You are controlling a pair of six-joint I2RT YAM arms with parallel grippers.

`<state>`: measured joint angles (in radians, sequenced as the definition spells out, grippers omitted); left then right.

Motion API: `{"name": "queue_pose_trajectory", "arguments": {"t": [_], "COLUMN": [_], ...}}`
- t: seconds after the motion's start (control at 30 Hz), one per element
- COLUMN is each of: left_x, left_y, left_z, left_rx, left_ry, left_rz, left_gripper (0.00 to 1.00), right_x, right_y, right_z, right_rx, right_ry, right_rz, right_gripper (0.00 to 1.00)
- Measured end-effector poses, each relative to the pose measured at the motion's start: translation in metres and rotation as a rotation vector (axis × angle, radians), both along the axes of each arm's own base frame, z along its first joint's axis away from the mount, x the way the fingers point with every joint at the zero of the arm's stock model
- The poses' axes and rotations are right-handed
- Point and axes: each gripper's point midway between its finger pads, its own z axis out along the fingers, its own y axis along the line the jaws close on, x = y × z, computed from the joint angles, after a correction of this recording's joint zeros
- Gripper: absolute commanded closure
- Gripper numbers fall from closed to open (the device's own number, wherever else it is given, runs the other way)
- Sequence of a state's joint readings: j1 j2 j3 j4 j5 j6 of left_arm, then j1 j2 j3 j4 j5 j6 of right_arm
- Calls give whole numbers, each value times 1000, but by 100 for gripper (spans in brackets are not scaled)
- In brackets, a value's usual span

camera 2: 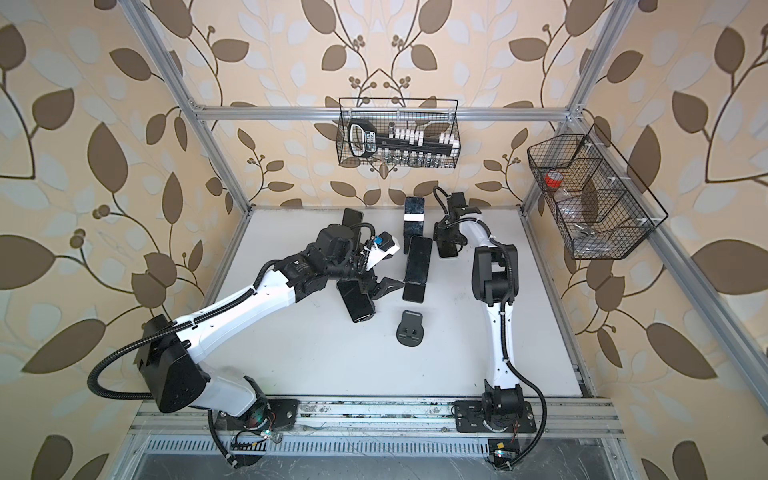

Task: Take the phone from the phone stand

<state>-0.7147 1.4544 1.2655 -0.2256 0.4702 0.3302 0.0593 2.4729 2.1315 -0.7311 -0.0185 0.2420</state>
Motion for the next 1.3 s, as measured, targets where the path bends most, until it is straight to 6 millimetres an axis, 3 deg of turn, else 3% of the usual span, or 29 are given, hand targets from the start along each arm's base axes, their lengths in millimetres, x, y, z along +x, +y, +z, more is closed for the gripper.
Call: {"name": "queue_pose_trajectory", "arguments": {"t": [0.23,0.93,1.3], "left_x": [-5,-19,-24], "left_y": [4,16,21], "left_z": [15,25,28], "left_rx": [-25,-43,-44], "left_ry": [-22,-26,-25], "left_rz": [2,8,10], "left_gripper": [6,6,6], "right_x": [-4,-23,-43], "right_y": [0,1,2], "right_z": [0,0,0], "right_rx": [-1,4,9], "right_ry": [8,44,92], "right_rz": [1,5,10], "right_gripper": [20,17,15]}}
